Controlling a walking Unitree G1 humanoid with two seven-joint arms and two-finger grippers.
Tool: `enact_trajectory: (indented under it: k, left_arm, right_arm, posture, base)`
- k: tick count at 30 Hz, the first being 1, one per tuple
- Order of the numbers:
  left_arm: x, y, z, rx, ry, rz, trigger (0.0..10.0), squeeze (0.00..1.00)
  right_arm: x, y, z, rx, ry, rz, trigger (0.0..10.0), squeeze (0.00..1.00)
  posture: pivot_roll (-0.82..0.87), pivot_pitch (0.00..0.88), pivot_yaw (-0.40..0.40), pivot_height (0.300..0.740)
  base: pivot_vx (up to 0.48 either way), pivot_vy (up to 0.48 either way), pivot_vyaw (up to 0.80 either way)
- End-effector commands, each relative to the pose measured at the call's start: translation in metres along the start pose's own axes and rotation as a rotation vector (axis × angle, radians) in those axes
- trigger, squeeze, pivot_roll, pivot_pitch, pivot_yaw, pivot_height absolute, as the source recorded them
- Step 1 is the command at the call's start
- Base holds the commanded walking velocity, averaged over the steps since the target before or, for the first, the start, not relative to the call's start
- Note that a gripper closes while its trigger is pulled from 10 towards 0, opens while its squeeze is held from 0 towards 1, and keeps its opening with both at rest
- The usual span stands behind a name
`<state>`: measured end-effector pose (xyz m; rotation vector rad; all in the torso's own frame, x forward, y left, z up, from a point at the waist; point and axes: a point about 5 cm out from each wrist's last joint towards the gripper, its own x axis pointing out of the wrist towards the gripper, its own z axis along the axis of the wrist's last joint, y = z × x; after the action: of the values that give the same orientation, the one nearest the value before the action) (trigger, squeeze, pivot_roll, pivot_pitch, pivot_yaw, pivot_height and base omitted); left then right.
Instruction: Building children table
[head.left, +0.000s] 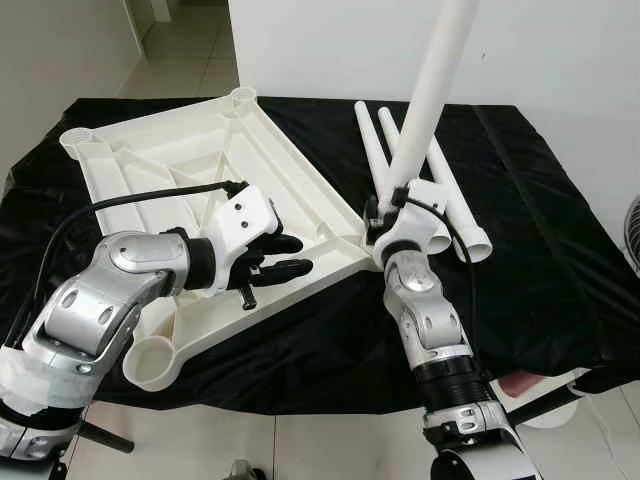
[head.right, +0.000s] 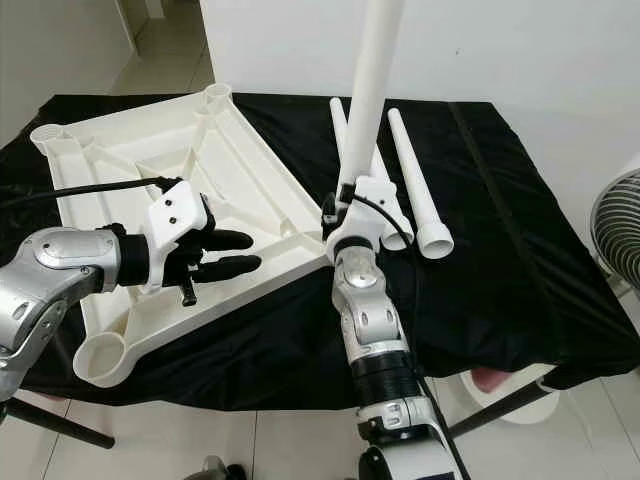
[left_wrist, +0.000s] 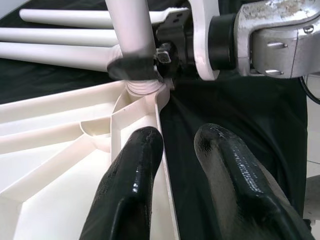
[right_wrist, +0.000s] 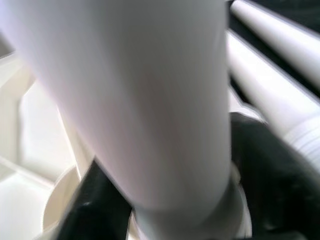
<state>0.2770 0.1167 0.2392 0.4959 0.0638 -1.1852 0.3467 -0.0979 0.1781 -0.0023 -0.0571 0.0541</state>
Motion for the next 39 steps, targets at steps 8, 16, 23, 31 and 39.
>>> enact_trajectory:
  k: [8, 16, 23, 31, 39]
  left_arm:
    - [-0.008, 0.003, 0.000, -0.021, -0.011, 0.046, 10.0, 0.00]
    - [-0.032, 0.022, 0.008, -0.079, -0.096, 0.224, 10.0, 0.00]
    - [-0.059, 0.032, -0.032, -0.137, 0.067, 0.500, 10.0, 0.00]
    - [-0.070, 0.034, -0.065, -0.136, 0.268, 0.580, 10.0, 1.00]
    - [-0.065, 0.014, -0.078, -0.224, 0.290, 0.414, 10.0, 0.52]
  right_arm:
    - [-0.018, -0.004, 0.023, -0.054, -0.172, 0.237, 10.0, 0.00]
    - [-0.052, -0.029, 0.015, -0.091, -0.207, 0.232, 10.0, 0.00]
    - [-0.073, -0.057, -0.013, -0.173, -0.073, 0.186, 10.0, 0.00]
    - [-0.069, -0.044, -0.021, -0.168, -0.039, 0.257, 10.0, 0.00]
    - [-0.060, -0.047, -0.024, -0.143, -0.019, 0.201, 10.0, 0.00]
  posture:
    - [0.02, 0.130, 0.021, 0.740]
    - [0.01, 0.125, 0.018, 0.740]
    - [-0.01, 0.108, 0.016, 0.740]
    - [0.01, 0.106, 0.010, 0.740]
    - [0.02, 0.112, 0.008, 0.740]
  base:
    - [0.000, 0.000, 0.00]
    - [0.000, 0.000, 0.00]
    - [0.000, 0.000, 0.00]
    - [0.000, 0.000, 0.00]
    - [0.000, 0.000, 0.00]
